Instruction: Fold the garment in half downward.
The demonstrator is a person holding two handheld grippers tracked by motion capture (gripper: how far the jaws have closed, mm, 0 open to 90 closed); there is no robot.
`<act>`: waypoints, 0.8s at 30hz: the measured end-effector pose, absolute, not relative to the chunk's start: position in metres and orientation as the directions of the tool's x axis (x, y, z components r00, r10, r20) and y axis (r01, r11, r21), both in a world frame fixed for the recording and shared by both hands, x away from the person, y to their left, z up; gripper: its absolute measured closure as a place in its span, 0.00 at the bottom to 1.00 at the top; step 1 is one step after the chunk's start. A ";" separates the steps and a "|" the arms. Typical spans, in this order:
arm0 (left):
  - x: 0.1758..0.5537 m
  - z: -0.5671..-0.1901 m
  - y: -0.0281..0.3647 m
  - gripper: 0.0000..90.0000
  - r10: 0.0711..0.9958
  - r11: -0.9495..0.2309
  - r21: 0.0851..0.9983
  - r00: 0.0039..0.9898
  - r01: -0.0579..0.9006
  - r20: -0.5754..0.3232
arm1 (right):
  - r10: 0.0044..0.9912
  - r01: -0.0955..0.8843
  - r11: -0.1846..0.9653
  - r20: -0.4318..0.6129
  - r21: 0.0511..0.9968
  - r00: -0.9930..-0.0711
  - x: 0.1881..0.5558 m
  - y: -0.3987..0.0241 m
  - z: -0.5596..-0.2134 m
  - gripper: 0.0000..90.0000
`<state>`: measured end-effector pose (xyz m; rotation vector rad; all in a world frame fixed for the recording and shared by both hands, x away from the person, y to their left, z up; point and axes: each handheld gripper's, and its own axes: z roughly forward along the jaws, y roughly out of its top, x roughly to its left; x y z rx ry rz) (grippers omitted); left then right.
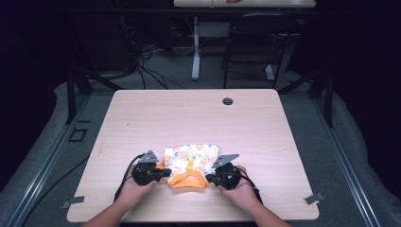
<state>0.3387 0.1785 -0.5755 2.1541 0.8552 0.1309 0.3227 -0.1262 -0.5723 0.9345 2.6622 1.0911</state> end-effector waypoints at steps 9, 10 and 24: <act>0.355 -0.575 0.177 1.00 0.646 -0.439 0.716 0.744 0.543 -0.169 | 0.612 0.527 0.519 0.138 0.673 -0.779 0.337 -0.126 -0.573 1.00; 0.357 -0.576 0.178 1.00 0.650 -0.424 0.719 0.738 0.551 -0.182 | 0.612 0.527 0.519 0.138 0.673 -0.779 0.337 -0.126 -0.573 1.00; 0.393 -0.575 0.174 1.00 0.692 -0.405 0.718 0.703 0.566 -0.164 | 0.670 0.556 0.505 0.106 0.660 -0.734 0.375 -0.116 -0.571 1.00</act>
